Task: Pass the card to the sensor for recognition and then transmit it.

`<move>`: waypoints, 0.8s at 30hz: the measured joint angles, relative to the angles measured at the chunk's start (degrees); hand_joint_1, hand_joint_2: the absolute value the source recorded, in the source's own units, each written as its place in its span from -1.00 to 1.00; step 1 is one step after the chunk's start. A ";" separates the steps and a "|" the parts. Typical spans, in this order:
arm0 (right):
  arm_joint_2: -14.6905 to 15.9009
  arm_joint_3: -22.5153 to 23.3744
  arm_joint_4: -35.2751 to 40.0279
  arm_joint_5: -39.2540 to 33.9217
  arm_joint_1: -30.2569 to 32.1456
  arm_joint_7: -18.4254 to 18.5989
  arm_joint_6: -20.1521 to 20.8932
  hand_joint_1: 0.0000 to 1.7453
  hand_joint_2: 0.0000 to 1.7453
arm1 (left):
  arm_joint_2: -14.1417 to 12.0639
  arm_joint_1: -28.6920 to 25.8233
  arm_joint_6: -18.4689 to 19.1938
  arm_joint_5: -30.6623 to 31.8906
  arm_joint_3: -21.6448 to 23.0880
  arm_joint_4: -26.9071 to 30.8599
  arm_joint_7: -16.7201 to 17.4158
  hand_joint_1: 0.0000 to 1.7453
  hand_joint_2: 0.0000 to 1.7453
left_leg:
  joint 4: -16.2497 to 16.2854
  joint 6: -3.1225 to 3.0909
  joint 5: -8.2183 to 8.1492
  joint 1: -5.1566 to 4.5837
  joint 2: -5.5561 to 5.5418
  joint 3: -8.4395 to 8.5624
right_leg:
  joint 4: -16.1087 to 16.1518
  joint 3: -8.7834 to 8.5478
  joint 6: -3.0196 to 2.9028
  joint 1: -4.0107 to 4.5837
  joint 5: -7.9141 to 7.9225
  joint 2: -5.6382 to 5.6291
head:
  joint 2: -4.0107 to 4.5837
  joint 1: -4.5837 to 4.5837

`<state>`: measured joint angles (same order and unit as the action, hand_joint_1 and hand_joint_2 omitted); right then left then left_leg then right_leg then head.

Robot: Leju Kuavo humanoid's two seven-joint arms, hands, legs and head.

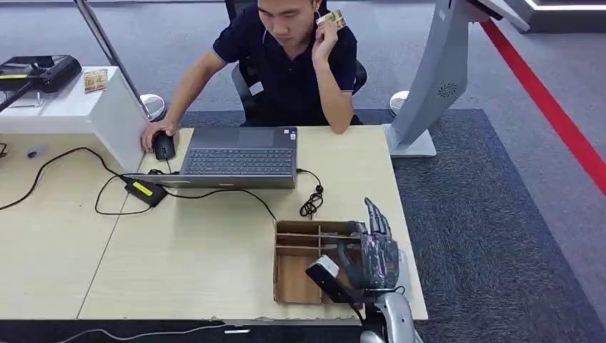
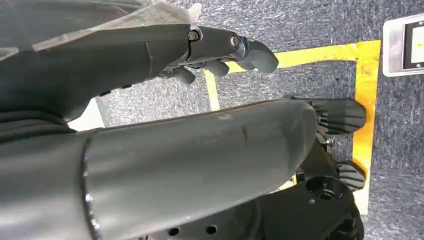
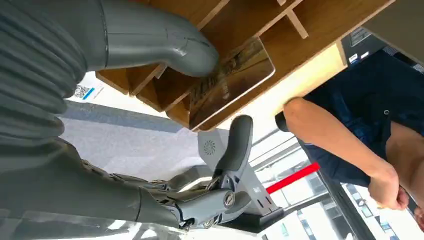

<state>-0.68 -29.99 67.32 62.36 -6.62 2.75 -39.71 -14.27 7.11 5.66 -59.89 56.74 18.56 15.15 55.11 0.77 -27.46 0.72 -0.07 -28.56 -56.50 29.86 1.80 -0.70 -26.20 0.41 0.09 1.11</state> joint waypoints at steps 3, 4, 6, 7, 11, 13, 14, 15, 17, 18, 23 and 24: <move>0.00 0.00 -0.22 0.00 -0.04 0.00 0.00 -0.08 1.00 | 0.00 0.00 0.00 0.00 0.00 0.00 0.00 -1.00 -1.00 | 0.00 0.00 0.00 0.00 0.00 0.00 | 0.00 0.00 0.00 0.00 0.00 0.00 | 0.00 0.00; 0.00 0.00 -0.35 0.00 -0.05 0.00 0.00 -0.08 1.00 | 0.00 0.00 0.00 0.02 0.00 0.00 0.00 -1.00 -1.00 | 0.00 0.00 0.00 0.00 0.00 0.00 | 0.00 0.00 0.00 0.00 0.00 0.00 | 0.00 0.00; 0.00 0.00 -0.52 -0.04 -0.08 0.00 0.00 -0.08 1.00 | 0.00 0.00 0.00 0.02 0.00 0.00 0.00 -1.00 -1.00 | 0.00 0.00 0.00 0.00 0.00 0.00 | 0.00 0.00 0.00 0.00 0.00 0.00 | 0.00 0.00; 0.00 0.00 -0.66 -0.04 -0.10 0.00 0.00 -0.08 1.00 | 0.00 0.00 0.00 0.02 0.00 0.00 0.00 -1.00 -1.00 | 0.00 0.00 0.00 0.00 0.00 0.00 | 0.00 0.00 0.00 0.00 0.00 0.00 | 0.00 0.00; 0.00 0.00 -0.98 -0.04 -0.12 0.00 0.00 -0.08 1.00 | 0.00 0.00 0.00 0.02 0.00 0.00 0.00 -1.00 -1.00 | 0.00 0.00 0.00 0.00 0.00 0.00 | 0.00 0.00 0.00 0.00 0.00 0.00 | 0.00 0.00; 0.00 0.00 -0.98 -0.04 -0.13 0.00 0.00 -0.08 1.00 | 0.00 0.00 0.00 0.02 0.00 0.00 0.00 -1.00 -1.00 | 0.00 0.00 0.00 0.00 0.00 0.00 | 0.00 0.00 0.00 0.00 0.00 0.00 | 0.00 0.00; 0.00 0.00 -0.98 -0.04 -0.13 0.00 0.00 -0.08 1.00 | 0.00 0.00 0.00 0.02 0.00 0.00 0.00 -1.00 -1.00 | 0.00 0.00 0.00 0.00 0.00 0.00 | 0.00 0.00 0.00 0.00 0.00 0.00 | 0.00 0.00; 0.00 0.00 -0.98 -0.04 -0.13 0.00 0.00 -0.08 1.00 | 0.00 0.00 0.00 0.02 0.00 0.00 0.00 -1.00 -1.00 | 0.00 0.00 0.00 0.00 0.00 0.00 | 0.00 0.00 0.00 0.00 0.00 0.00 | 0.00 0.00; 0.00 0.00 -0.98 -0.04 -0.13 0.00 0.00 -0.08 1.00 | 0.00 0.00 0.00 0.02 0.00 0.00 0.00 -1.00 -1.00 | 0.00 0.00 0.00 0.00 0.00 0.00 | -0.01 0.00 0.00 0.00 0.00 0.00 | 0.00 0.00; 0.00 0.00 -0.98 -0.04 -0.13 0.00 0.00 -0.06 1.00 | 0.00 0.00 0.00 0.02 0.00 0.00 0.00 -1.00 -1.00 | 0.00 0.00 0.00 0.00 0.00 0.00 | 0.00 0.00 0.00 0.00 0.00 0.00 | 0.00 0.00; 0.00 0.00 -1.22 -0.04 -0.15 0.00 -0.04 -0.06 1.00 | 0.00 0.00 0.00 0.04 0.00 0.00 0.00 -1.00 -1.00 | 0.00 0.00 0.00 0.00 0.00 0.01 | -0.01 0.00 0.00 0.00 0.00 0.00 | 0.00 0.00; 0.00 0.00 -1.27 -0.04 -0.16 0.00 -0.04 -0.04 1.00 | 0.00 0.00 0.00 0.04 0.00 0.00 0.00 -1.00 -1.00 | 0.00 0.00 0.00 0.00 0.00 0.01 | -0.01 0.00 0.00 0.00 0.00 0.00 | 0.00 0.00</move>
<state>-0.68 -29.99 66.05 62.31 -6.78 2.75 -39.76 -14.27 7.11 5.66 -59.84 56.74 18.56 15.15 55.11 0.78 -27.45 0.72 -0.07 -28.55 -56.51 29.85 1.80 -0.70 -26.20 0.41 0.09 1.11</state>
